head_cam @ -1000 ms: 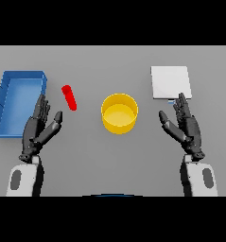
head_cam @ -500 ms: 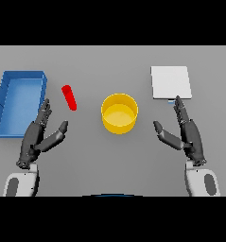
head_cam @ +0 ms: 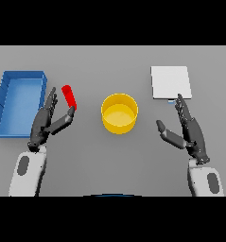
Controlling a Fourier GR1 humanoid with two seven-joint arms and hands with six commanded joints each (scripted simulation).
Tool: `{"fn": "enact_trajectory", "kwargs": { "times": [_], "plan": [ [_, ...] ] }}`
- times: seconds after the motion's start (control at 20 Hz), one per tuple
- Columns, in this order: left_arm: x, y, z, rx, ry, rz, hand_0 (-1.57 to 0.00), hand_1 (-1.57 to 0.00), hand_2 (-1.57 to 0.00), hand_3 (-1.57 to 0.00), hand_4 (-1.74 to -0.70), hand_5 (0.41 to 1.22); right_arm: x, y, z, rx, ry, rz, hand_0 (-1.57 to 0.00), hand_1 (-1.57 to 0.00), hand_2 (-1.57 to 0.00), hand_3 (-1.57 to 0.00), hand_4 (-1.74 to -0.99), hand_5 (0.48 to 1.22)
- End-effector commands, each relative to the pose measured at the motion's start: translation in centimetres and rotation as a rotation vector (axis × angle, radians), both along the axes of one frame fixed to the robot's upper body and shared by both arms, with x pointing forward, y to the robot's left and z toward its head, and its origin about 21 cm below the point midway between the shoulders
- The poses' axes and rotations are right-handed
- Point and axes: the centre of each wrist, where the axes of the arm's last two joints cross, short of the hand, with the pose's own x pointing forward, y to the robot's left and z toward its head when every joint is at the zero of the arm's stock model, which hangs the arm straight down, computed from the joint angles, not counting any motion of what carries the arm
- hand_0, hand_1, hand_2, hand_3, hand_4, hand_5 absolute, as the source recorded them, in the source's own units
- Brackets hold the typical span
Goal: Pick up the red beaker and tilt it to pour out 1 green nut into yellow bowl. Pick up the yellow bowl and place it on the metallic measuring scale.
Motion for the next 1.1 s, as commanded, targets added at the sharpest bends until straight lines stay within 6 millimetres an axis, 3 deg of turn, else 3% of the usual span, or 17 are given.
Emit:
{"fn": "enact_trajectory", "kwargs": {
  "times": [0.0, 0.4, 0.9, 1.0, 1.05],
  "plan": [
    [0.5, -0.1, -0.3, 0.001, -0.005, 0.001, 0.0, 0.0, 0.0, 0.0, -1.21, 0.654, 0.1, 0.2, 0.2, 0.002, 0.0, -0.003, 0.0, 0.0, 0.0, 0.0, -1.292, 0.615],
    [5.3, -1.1, -0.9, 0.028, -0.016, 0.0, 0.0, 0.0, 0.0, 0.0, -1.22, 0.633, 0.4, 0.1, 0.2, -0.023, 0.017, -0.028, 0.0, 0.0, 0.0, 0.0, -1.3, 0.631],
    [7.8, -2.7, -2.5, 0.011, -0.046, 0.001, 0.0, -0.01, -0.05, -0.03, -1.35, 0.726, 0.4, -0.1, -0.1, -0.03, 0.018, -0.036, 0.0, 0.0, 0.0, 0.0, -1.301, 0.647],
    [8.0, -3.0, -2.8, -0.007, -0.048, 0.02, -0.34, -0.31, -0.32, -0.24, -1.39, 0.765, 0.5, -0.1, 0.2, -0.028, 0.013, -0.044, 0.0, 0.0, 0.0, 0.0, -1.294, 0.645],
    [8.4, -3.5, -2.5, -0.032, -0.047, 0.032, -0.58, -0.56, -0.55, -0.42, -1.42, 0.786, 0.4, 0.0, 0.2, -0.03, 0.011, -0.041, 0.0, 0.0, 0.0, 0.0, -1.292, 0.645]
  ]
}}
